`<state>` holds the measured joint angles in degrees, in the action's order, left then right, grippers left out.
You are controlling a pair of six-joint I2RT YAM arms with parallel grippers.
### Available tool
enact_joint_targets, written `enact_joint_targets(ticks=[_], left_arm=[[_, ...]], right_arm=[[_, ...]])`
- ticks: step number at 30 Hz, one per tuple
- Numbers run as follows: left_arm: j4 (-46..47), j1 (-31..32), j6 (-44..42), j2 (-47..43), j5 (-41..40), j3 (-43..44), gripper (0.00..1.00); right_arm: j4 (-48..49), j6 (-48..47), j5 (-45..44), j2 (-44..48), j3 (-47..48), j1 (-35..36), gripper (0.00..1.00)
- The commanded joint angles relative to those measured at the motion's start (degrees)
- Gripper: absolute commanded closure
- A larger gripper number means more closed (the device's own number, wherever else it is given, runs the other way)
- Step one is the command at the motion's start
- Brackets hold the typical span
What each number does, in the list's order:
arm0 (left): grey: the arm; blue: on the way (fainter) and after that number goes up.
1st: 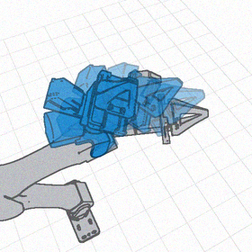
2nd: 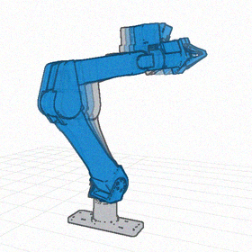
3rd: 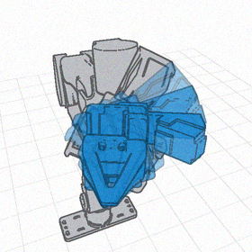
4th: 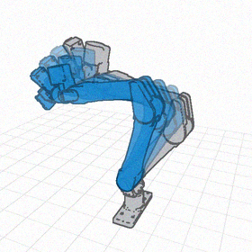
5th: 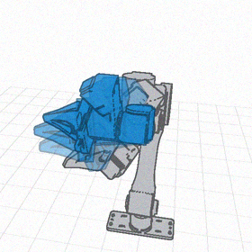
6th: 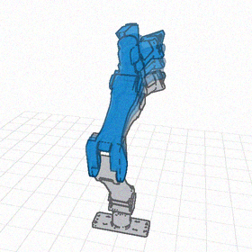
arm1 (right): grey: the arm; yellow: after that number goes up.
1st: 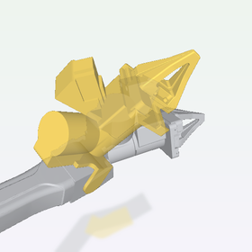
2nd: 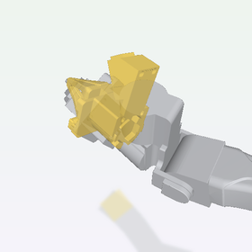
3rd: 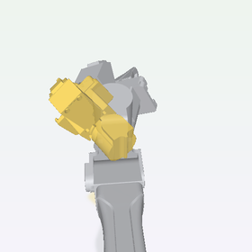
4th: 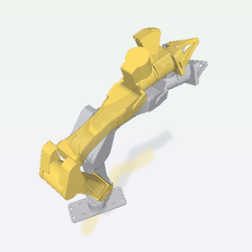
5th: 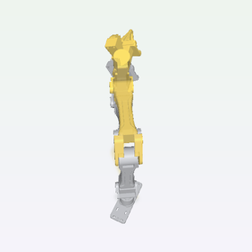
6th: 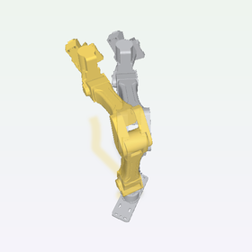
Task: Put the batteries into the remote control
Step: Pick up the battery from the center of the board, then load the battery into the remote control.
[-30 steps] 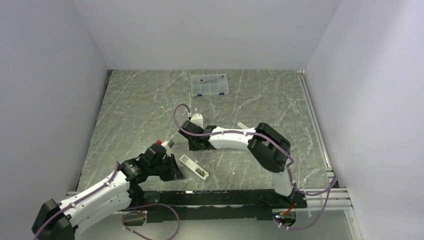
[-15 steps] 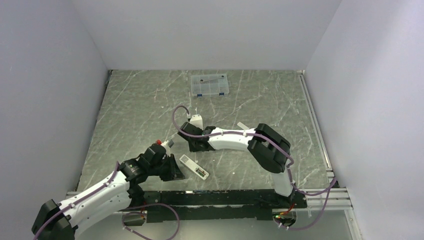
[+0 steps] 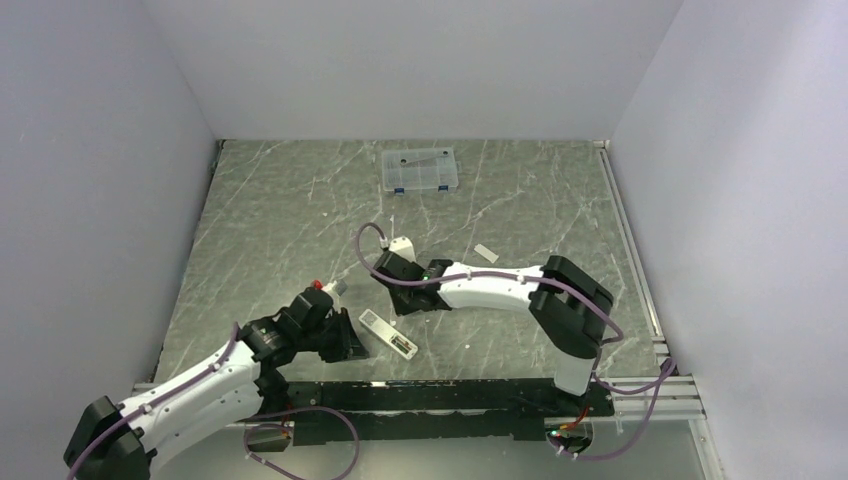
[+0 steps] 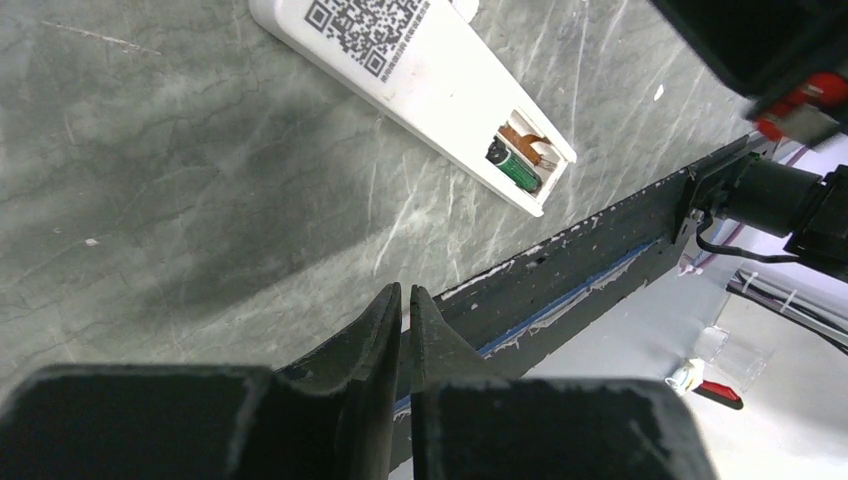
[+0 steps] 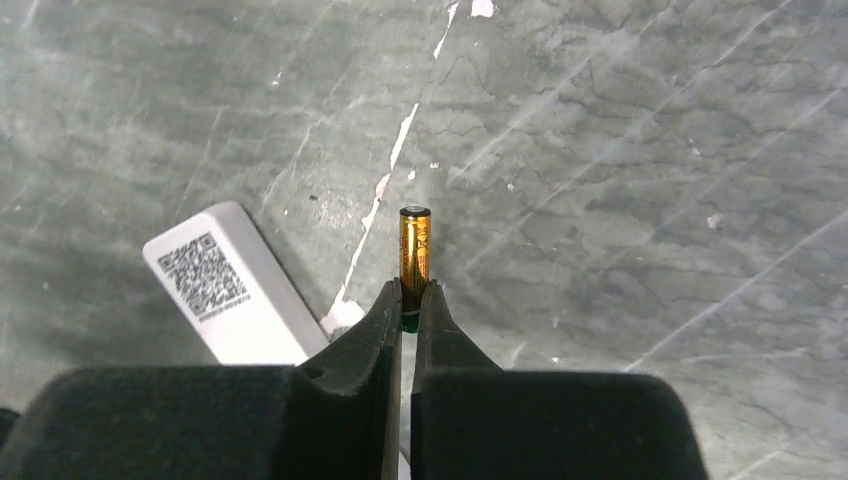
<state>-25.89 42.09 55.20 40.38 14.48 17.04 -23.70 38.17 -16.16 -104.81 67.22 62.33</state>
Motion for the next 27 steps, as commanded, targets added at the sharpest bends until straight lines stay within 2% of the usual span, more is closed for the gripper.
enact_joint_targets(ticks=[1, 14, 19, 27], left_arm=[[0.34, 0.13, -0.58, 1.39, -1.77, 1.79, 0.86], [-1.82, 0.09, -2.41, 4.75, -4.12, 5.92, 0.86], [-3.19, 0.06, -3.09, 5.31, -5.42, 7.56, 0.85], [-5.64, 0.03, -4.39, 5.74, -7.52, 10.07, 0.81]], right_arm=[[0.56, -5.21, 2.30, 5.58, -1.88, 0.25, 1.00], [4.59, -15.70, 15.01, 16.60, -11.34, 0.34, 1.00], [4.56, -18.47, 20.33, 18.48, -12.90, 0.66, 1.00], [3.39, -19.36, 23.18, 18.82, -13.96, 2.19, 1.00]])
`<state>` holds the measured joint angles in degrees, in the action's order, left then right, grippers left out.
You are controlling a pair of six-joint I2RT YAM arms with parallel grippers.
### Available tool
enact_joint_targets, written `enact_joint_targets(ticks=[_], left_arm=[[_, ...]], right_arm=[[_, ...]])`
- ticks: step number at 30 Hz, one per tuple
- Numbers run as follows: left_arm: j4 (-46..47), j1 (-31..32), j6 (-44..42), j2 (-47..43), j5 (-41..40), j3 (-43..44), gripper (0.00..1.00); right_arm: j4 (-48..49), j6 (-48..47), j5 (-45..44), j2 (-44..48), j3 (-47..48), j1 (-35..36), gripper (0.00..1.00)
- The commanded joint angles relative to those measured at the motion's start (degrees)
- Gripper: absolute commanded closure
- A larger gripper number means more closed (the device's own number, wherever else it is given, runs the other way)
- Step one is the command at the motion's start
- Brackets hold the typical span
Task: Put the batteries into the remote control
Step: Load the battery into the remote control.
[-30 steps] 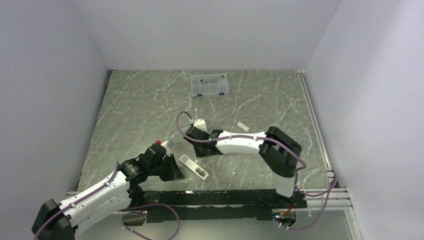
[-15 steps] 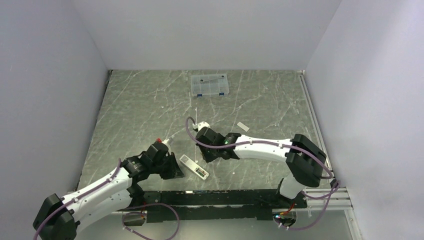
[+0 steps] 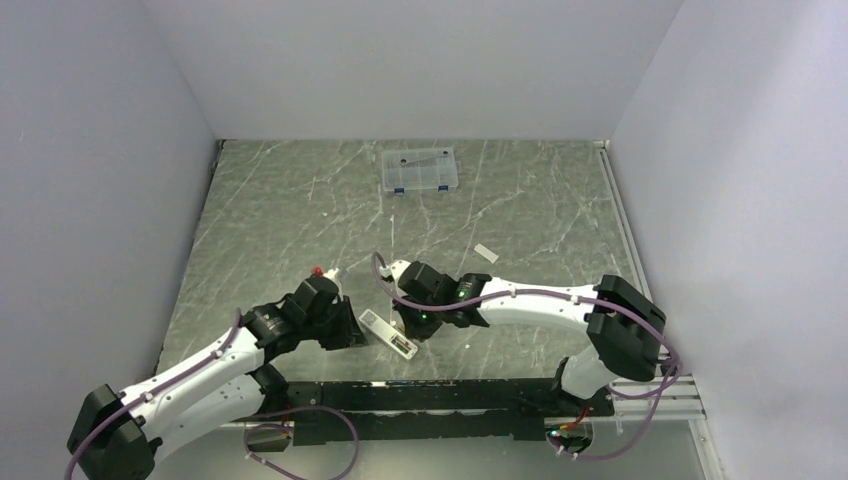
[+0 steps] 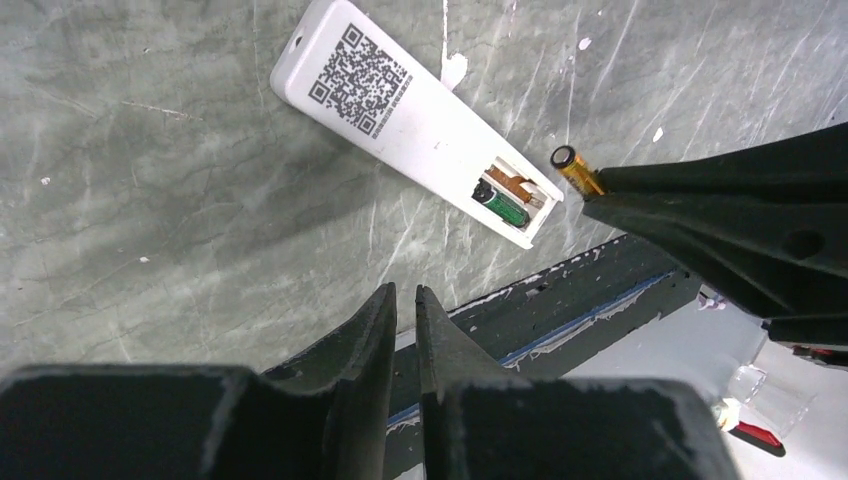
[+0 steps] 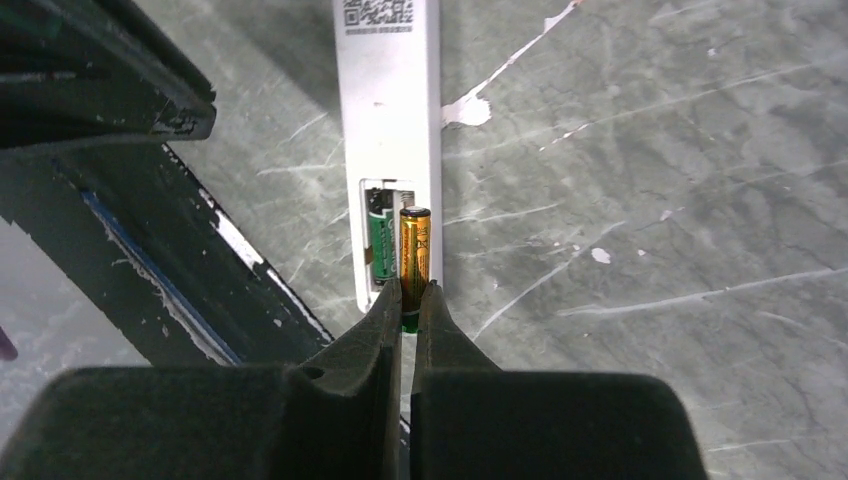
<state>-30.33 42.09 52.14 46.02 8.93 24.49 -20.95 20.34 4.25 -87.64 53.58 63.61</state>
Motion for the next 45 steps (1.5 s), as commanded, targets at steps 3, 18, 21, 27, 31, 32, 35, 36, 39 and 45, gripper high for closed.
enact_joint_targets(ticks=[3, 18, 21, 27, 31, 32, 35, 36, 39, 45], left_arm=[[-1.48, 0.05, -1.34, 0.12, -2.20, 2.84, 0.78], [-2.81, 0.00, -1.43, -1.42, -2.83, 2.65, 0.75], [-2.43, 0.01, -1.26, -1.61, -2.64, 2.26, 0.75], [-2.44, -0.01, -1.34, -1.83, -2.77, 1.96, 0.75], [-2.50, -0.01, -1.45, -2.05, -2.95, 1.95, 0.74], [-2.40, -0.04, -1.43, -2.09, -2.89, 1.81, 0.74], [-2.28, -0.03, -1.35, -2.07, -2.74, 1.78, 0.74], [-2.26, -0.05, -1.34, -2.07, -2.73, 1.73, 0.74], [-2.36, -0.04, -1.34, -2.23, -2.69, 1.78, 0.75], [-2.37, -0.03, -1.25, -2.75, -2.70, 1.38, 0.74]], right_arm=[[0.23, -1.06, 2.72, 1.21, -0.32, 1.78, 1.00], [-1.00, 2.40, -0.20, -1.69, -0.05, 2.96, 1.00], [-1.53, 2.75, -0.82, -2.00, -0.06, 3.06, 1.00], [-1.68, 3.30, -0.86, -2.45, -0.12, 3.79, 1.00], [-1.81, 3.61, -1.14, -2.77, -0.06, 4.19, 1.00], [-1.81, 3.76, -1.24, -2.88, -0.06, 4.23, 1.00], [-1.81, 4.28, -1.80, -3.06, -0.21, 4.32, 1.00], [-1.81, 4.39, -2.05, -3.11, -0.23, 4.32, 0.99], [-2.05, 4.77, -2.76, -3.32, -0.16, 4.32, 0.96], [-2.26, 5.19, -3.45, -3.62, 0.27, 4.33, 0.91]])
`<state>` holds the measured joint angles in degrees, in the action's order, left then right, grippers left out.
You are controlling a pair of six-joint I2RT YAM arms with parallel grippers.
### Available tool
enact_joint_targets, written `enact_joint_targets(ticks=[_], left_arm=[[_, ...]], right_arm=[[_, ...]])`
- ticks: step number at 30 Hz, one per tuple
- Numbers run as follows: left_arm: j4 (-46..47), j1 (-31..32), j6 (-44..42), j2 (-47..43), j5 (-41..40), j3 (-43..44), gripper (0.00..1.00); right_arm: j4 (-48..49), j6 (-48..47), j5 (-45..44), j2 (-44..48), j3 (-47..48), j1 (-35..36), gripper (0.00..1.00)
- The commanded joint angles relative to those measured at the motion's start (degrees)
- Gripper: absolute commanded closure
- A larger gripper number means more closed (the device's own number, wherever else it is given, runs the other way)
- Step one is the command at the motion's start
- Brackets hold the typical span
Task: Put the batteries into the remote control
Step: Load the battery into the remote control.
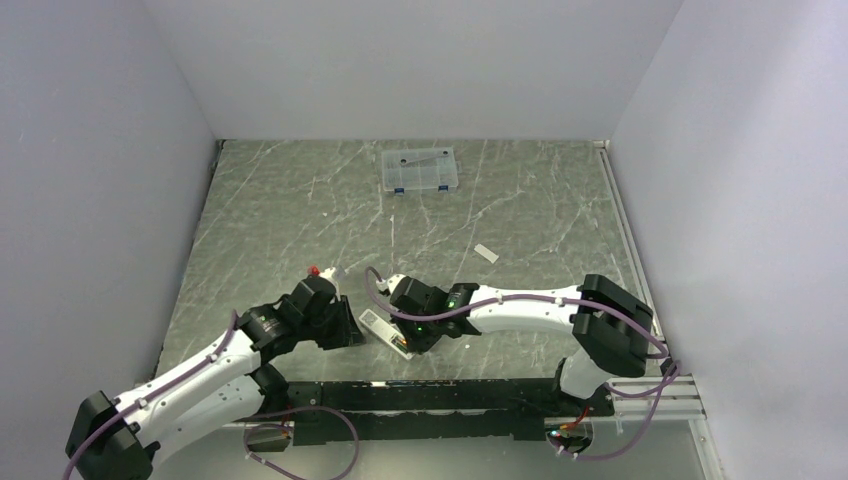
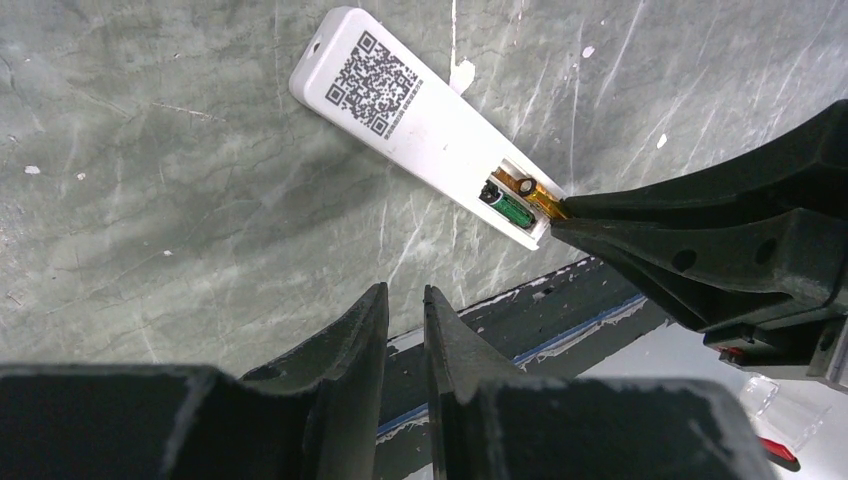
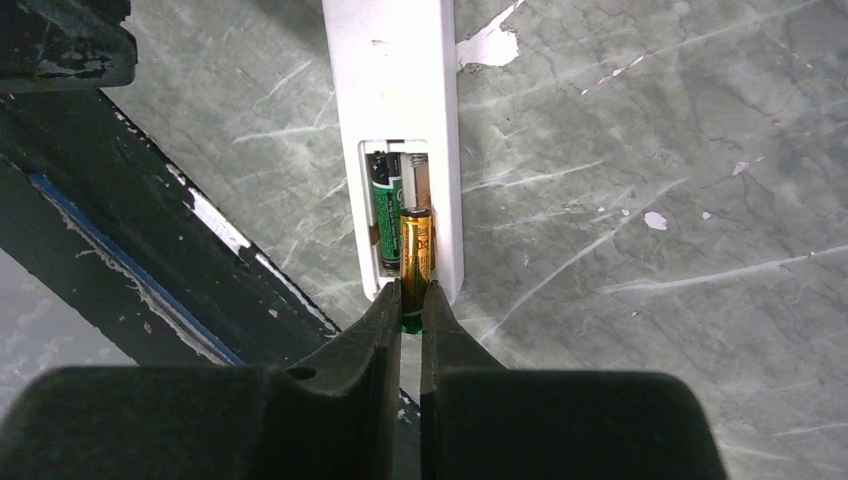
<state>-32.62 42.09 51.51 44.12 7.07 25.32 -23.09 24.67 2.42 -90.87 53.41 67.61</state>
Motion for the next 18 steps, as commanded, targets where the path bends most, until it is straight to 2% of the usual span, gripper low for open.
enact_joint_targets(ticks=[1, 10, 18], left_arm=[[-0.07, 0.01, -0.55, -0.90, -0.90, 0.46, 0.74], [0.19, 0.00, -0.44, -1.15, -0.77, 0.17, 0.74], [0.53, -0.07, -0.42, -0.98, -0.58, -0.18, 0.74]], right_arm=[[-0.13, 0.91, -1.55, -0.44, 0.54, 0.37, 0.90], [0.06, 0.91, -1.27, -0.65, 1.54, 0.41, 0.89], [-0.15, 0.74, -1.92, -0.88, 2.78, 0.40, 0.82]])
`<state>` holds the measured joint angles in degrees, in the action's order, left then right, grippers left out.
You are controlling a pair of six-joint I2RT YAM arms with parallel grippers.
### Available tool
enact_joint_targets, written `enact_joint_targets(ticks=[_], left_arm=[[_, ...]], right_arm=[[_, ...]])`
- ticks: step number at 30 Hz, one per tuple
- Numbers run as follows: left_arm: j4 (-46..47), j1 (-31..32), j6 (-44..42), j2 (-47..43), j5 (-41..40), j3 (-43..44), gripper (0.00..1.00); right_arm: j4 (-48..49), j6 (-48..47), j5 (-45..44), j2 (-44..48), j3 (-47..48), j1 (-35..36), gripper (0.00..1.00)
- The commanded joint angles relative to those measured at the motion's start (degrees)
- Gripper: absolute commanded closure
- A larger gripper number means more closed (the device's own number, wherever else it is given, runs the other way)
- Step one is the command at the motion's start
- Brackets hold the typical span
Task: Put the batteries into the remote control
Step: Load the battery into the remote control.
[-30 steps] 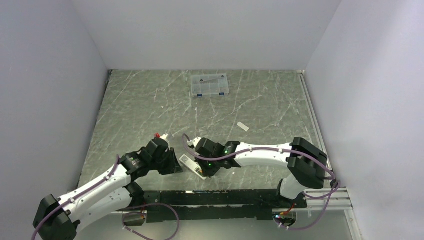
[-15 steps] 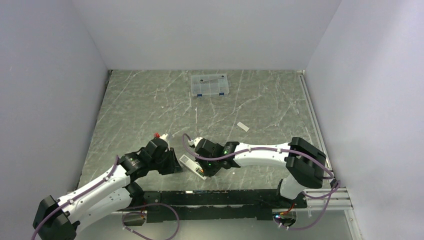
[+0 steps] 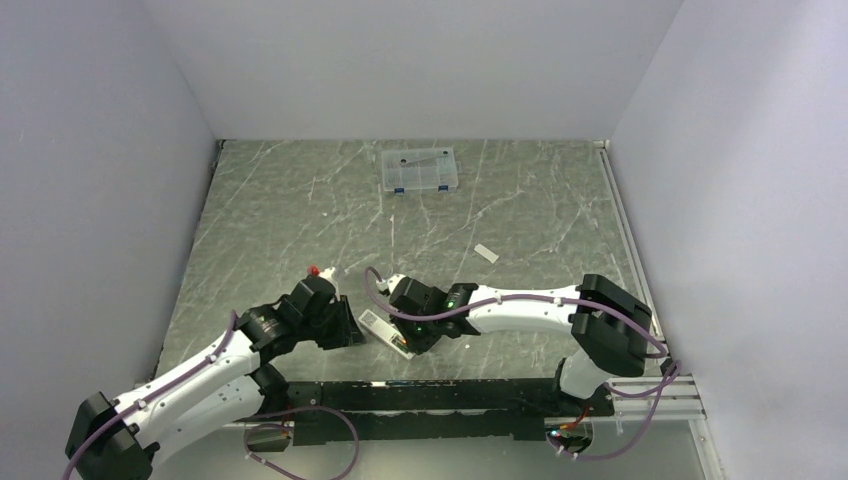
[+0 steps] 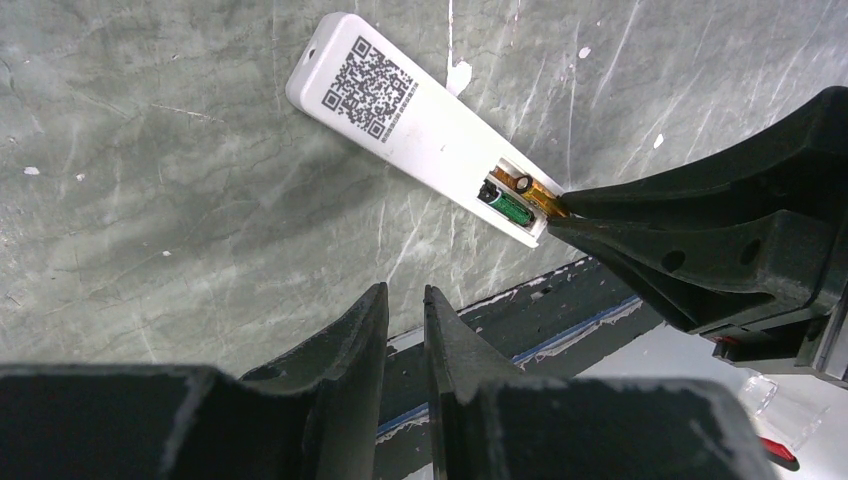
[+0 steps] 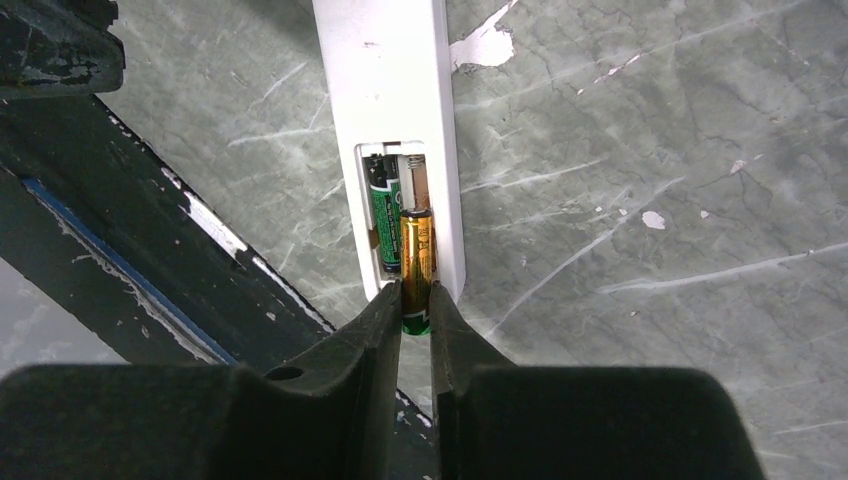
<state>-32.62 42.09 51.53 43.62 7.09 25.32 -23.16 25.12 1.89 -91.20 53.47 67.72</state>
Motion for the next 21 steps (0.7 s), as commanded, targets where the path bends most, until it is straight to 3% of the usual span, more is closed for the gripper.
enact_joint_targets(ticks=[1, 21], left_arm=[[0.54, -0.05, -0.42, -0.52, -0.61, -0.13, 0.75], [1.95, -0.54, -1.26, 1.52, -2.28, 0.44, 0.69]], right_arm=[[-0.13, 0.21, -1.51, -0.55, 2.89, 0.30, 0.81], [0.13, 2.69, -1.73, 5.43, 0.54, 0.39, 0.76]])
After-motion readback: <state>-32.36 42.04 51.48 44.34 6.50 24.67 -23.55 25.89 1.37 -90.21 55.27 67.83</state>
